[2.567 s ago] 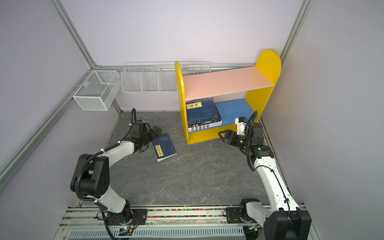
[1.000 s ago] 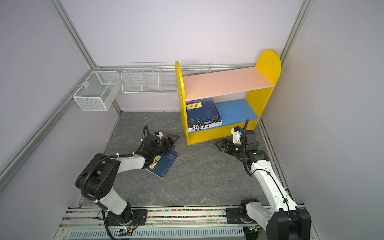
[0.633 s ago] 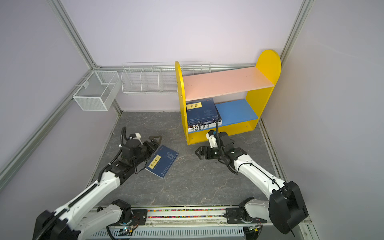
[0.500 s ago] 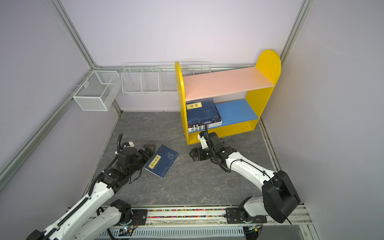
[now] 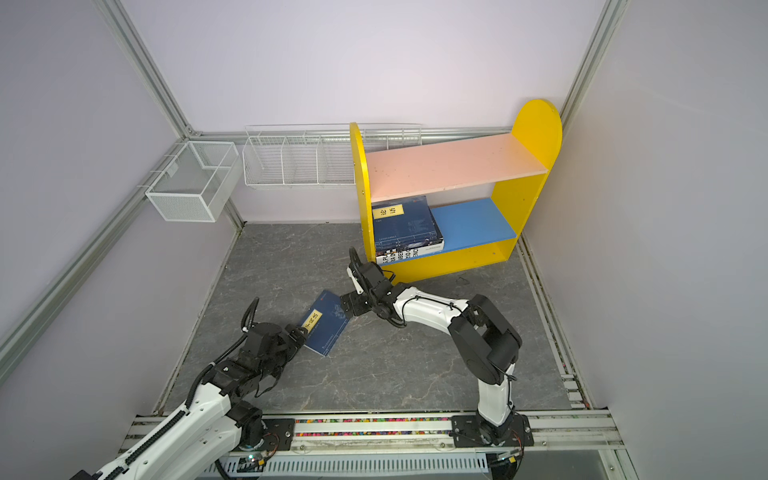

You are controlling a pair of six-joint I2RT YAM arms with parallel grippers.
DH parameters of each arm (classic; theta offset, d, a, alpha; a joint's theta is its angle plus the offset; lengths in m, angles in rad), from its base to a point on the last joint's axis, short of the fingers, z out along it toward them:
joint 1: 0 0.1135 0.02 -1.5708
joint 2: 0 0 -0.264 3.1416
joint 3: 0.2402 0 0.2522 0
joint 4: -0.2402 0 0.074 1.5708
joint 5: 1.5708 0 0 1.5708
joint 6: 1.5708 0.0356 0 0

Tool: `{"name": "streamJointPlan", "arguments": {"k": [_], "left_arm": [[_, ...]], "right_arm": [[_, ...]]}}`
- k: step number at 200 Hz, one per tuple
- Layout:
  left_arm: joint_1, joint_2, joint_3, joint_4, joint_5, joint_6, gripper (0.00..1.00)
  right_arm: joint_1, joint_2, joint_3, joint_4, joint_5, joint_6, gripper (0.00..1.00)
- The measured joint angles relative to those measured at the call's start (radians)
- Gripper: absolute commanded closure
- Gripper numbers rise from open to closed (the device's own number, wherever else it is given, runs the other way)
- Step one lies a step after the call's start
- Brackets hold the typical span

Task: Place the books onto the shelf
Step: 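Lower both grippers onto opposite edges of the last blue book on the table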

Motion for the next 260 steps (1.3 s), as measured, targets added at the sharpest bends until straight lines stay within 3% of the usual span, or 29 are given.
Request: {"name": "streamJointPlan", "arguments": {"k": [28,64,106,146,172,199,226,260], "left_arm": [[0.000,0.148,-0.001,0.110,0.019,0.000,0.00],[0.000,0.217,0.000,0.227,0.012,0.000,0.00],[0.000,0.285,0.000,0.329,-0.016,0.017,0.01],[0.008,0.404,0.045,0.409,-0.032,0.076,0.00],[0.000,0.530,0.118,0.465,0.025,0.124,0.02],[-0.086,0.654,0.205,0.519,0.066,0.156,0.03],[-0.191,0.763,0.295,0.557,0.125,0.152,0.05],[-0.233,0.801,0.340,0.568,0.193,0.117,0.05]], "right_arm": [[0.000,0.099,0.051,0.018,-0.036,-0.009,0.06],[0.000,0.199,0.129,0.010,-0.080,-0.013,0.18],[0.013,0.197,0.083,0.052,-0.140,-0.003,0.30],[0.021,0.074,-0.075,0.037,-0.152,0.018,0.33],[0.040,-0.048,-0.195,-0.047,-0.131,0.044,0.33],[0.032,-0.179,-0.285,-0.143,-0.072,0.074,0.31],[-0.062,-0.304,-0.369,-0.190,-0.007,0.117,0.28],[-0.208,-0.421,-0.449,-0.177,0.002,0.148,0.20]]}}
